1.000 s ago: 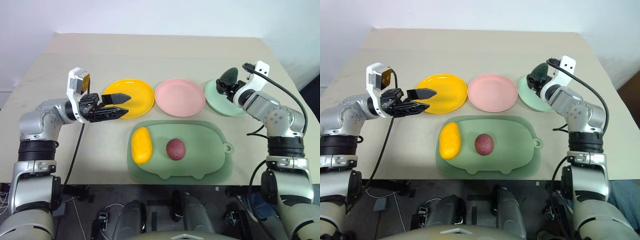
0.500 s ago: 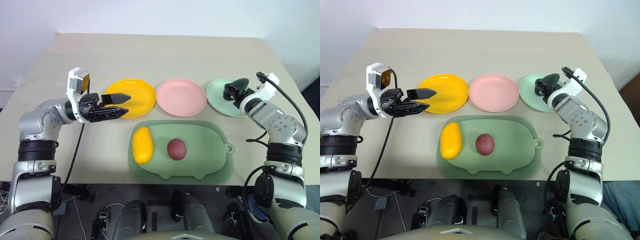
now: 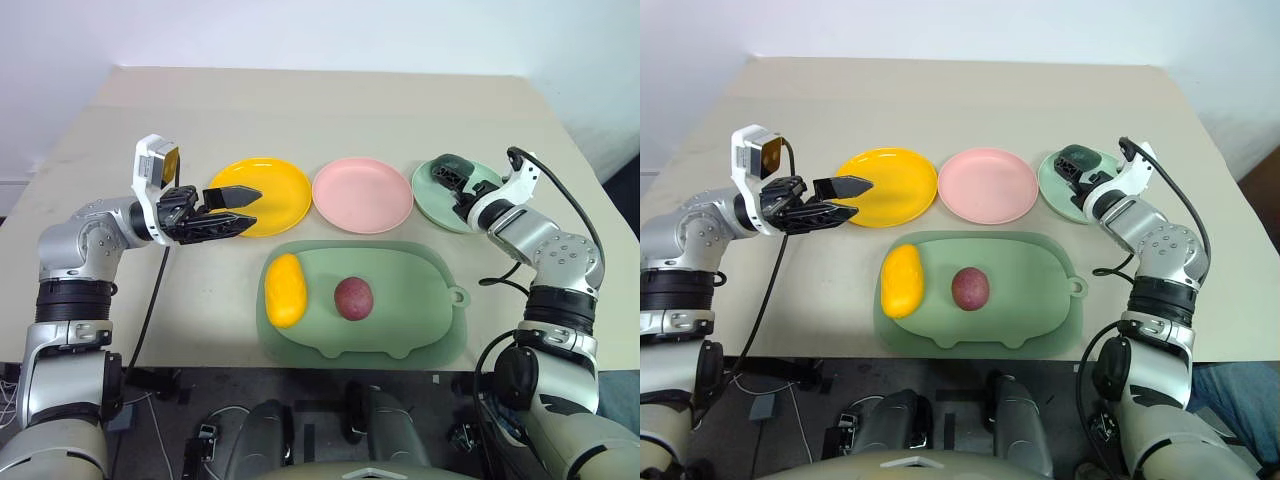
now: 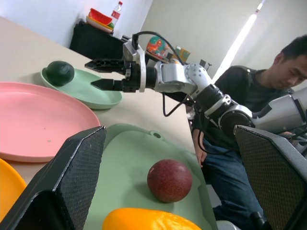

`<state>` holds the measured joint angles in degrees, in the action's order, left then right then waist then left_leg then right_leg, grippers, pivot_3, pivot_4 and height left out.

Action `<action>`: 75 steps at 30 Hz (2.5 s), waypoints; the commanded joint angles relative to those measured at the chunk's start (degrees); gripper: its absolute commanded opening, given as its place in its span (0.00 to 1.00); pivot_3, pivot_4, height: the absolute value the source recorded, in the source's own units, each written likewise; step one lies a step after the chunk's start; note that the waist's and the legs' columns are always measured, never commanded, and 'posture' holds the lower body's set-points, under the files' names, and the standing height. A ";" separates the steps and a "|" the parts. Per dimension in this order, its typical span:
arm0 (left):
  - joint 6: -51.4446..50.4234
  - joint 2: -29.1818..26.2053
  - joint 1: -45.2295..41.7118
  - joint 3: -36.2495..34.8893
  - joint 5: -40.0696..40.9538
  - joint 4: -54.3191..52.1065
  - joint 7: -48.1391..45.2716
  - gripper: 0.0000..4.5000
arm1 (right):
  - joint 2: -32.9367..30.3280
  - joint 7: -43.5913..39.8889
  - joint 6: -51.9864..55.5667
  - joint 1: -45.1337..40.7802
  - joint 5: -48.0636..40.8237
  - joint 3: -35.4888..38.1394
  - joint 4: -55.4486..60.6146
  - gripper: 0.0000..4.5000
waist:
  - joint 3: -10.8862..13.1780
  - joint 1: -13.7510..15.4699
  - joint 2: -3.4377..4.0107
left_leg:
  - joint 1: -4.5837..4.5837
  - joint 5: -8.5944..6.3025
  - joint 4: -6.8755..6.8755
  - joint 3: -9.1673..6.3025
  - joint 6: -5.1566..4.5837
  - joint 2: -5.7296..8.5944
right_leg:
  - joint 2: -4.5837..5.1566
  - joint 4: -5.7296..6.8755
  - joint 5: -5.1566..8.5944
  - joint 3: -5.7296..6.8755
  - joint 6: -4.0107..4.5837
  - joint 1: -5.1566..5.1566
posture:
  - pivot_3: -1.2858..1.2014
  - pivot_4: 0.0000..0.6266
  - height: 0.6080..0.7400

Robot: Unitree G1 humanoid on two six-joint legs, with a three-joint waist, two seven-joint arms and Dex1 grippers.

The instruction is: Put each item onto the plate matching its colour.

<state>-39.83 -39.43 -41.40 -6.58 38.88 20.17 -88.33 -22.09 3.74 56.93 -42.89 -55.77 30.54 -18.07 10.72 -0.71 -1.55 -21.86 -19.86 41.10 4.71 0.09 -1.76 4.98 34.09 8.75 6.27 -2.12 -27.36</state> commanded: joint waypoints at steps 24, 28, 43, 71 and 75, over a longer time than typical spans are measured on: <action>0.12 -0.57 -2.40 -1.15 0.69 -0.10 -0.19 1.00 | -4.92 -3.53 31.25 7.23 -26.45 -1.34 16.52 0.99 | -0.01 0.10 0.01 | 0.14 -0.15 -0.03 -0.02 -0.27 0.01 | -0.02 0.00 0.00 -0.03 0.00 0.11 | 0.52 0.24 1.00; 0.20 -0.49 -2.34 -1.12 0.70 -0.06 -0.22 1.00 | -6.38 -1.91 32.28 8.76 -30.69 -4.67 19.89 0.99 | -0.01 0.11 0.00 | 0.15 -0.16 -0.03 -0.04 -0.28 0.00 | -0.01 -0.01 0.00 -0.02 0.00 0.14 | 0.52 0.24 1.00; 0.23 -0.08 -2.27 -1.02 0.82 -0.05 -0.14 1.00 | -16.29 -4.60 26.97 11.40 -32.32 -17.45 30.50 0.99 | -0.02 0.16 -0.01 | 0.20 -0.18 -0.03 -0.03 -0.32 0.02 | -0.02 -0.03 0.01 -0.03 -0.01 0.18 | 0.52 0.24 1.00; -0.72 -0.32 -1.65 -1.16 1.34 -1.42 0.05 1.00 | -17.14 -19.96 18.01 16.24 -16.36 -28.62 41.82 0.99 | -0.02 0.29 -0.02 | 0.22 -0.19 -0.02 -0.03 -0.33 0.04 | -0.02 -0.04 0.01 -0.02 0.00 0.20 | 0.52 0.24 1.00; -0.85 -0.46 -1.67 -1.19 1.33 -1.68 0.02 1.00 | -16.58 -21.17 17.73 16.76 -14.91 -30.20 42.67 0.99 | -0.02 0.29 -0.02 | 0.23 -0.19 -0.02 -0.03 -0.33 0.04 | -0.02 -0.04 0.01 -0.02 0.00 0.20 | 0.52 0.24 1.00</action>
<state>-40.74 -39.25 -42.47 -6.50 39.25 20.16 -88.27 -39.05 -16.48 75.67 -26.02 -71.06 0.27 22.61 10.70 -0.42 -1.58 -21.63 -20.04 41.08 4.68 -0.24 -1.73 4.96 34.06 8.76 6.25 -2.13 -27.15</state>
